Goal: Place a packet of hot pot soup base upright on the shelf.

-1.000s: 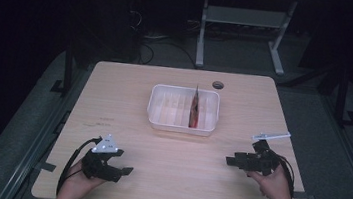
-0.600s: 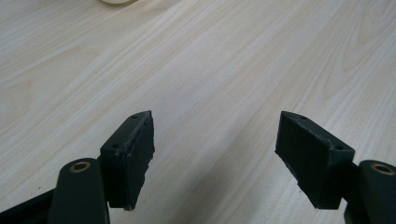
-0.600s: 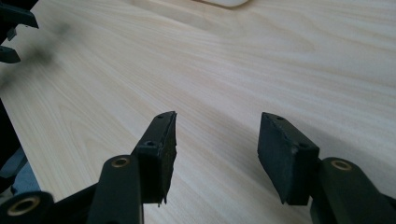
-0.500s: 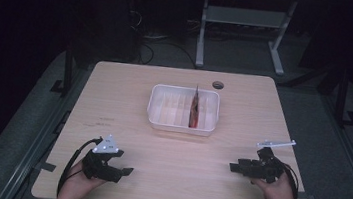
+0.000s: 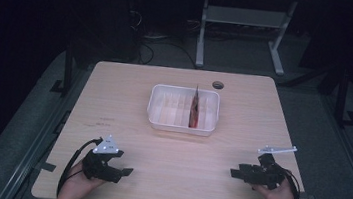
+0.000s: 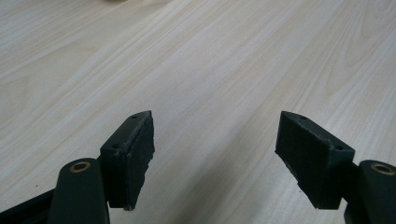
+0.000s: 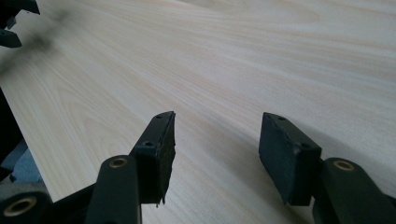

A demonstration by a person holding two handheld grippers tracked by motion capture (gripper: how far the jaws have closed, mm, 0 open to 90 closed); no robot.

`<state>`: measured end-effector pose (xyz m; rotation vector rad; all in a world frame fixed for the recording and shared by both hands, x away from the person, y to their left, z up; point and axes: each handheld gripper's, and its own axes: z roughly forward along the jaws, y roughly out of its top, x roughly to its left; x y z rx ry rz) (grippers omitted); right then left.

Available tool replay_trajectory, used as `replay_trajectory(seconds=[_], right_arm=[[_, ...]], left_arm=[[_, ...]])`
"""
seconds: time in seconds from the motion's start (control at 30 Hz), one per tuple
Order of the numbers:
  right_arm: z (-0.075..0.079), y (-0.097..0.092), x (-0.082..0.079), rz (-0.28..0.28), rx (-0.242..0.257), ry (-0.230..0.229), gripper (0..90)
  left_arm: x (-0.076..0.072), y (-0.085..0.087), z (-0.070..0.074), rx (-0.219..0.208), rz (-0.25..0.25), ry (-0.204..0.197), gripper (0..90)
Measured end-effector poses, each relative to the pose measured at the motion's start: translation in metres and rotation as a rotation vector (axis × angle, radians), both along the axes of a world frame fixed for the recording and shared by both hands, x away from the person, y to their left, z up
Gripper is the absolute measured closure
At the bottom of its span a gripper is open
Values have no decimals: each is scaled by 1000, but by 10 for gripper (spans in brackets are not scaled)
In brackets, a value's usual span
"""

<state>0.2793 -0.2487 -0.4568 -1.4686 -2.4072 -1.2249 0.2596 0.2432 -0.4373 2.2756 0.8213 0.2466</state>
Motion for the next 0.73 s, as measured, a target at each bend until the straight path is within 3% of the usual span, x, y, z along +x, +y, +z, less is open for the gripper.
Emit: replay_trajectory(seconds=[0.73], right_arm=[[-8, 1, -19, 2, -22, -39, 430]], left_arm=[[-3, -1, -2, 6, -9, 2, 277]])
